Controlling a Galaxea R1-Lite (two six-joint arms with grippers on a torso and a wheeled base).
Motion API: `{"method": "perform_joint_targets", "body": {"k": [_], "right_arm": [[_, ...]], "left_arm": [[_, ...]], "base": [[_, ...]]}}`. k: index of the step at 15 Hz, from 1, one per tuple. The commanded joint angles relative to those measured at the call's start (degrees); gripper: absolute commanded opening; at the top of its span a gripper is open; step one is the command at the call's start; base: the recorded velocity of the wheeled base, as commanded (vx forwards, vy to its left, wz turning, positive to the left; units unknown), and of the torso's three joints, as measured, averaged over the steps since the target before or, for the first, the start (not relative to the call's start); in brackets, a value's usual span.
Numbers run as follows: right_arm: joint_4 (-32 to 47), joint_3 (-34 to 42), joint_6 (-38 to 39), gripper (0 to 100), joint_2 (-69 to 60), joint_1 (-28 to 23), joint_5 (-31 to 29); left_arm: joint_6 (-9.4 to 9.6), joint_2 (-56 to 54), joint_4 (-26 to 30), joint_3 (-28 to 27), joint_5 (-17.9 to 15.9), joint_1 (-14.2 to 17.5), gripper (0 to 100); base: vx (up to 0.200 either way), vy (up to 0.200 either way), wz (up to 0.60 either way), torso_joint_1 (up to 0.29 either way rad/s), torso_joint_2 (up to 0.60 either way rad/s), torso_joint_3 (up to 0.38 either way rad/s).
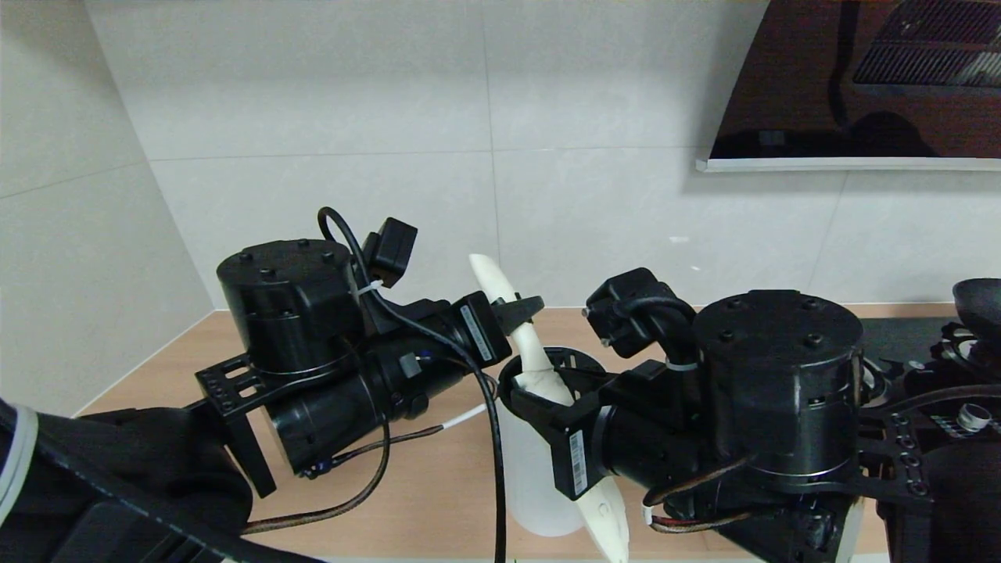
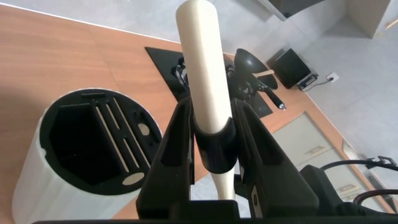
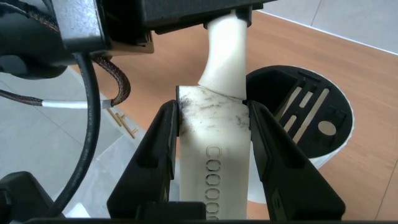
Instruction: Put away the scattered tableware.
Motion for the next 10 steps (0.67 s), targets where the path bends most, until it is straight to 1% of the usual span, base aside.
{"method": "perform_joint_targets", "body": {"k": [1,3,4,7,10], "right_arm": [[-0.1,0.0,0.0,0,-0.1,0.0,-0.1],[0.0,0.0,0.0,0,-0.1,0.0,-0.1],[0.0,0.0,0.0,100,-0.1,0.0,-0.1],[0.0,0.1,0.0,100,-0.3,0.0,-0.1],[0.0,0.2,0.0,100,-0.9,-0.3,-0.1]], "left_arm": [[0.0,-0.2,0.0,0.0,0.0,0.0,0],[0.09,-0.2,0.5,-0.4,0.1,0.0,0],[0.09,-0.3,0.7,-0.4,0.1,0.0,0],[0.09,-1.0,2.2,-1.2,0.5,-0.9,0],[0.26,-2.1,5.7,-3.4,2.9,-0.9,0]], "base": [[0.0,0.0,0.0,0.0,0.0,0.0],[0.0,0.0,0.0,0.0,0.0,0.0],[0.0,0.0,0.0,0.0,0.0,0.0],[0.0,0.0,0.0,0.0,0.0,0.0],[0.0,0.0,0.0,0.0,0.0,0.0]]}}
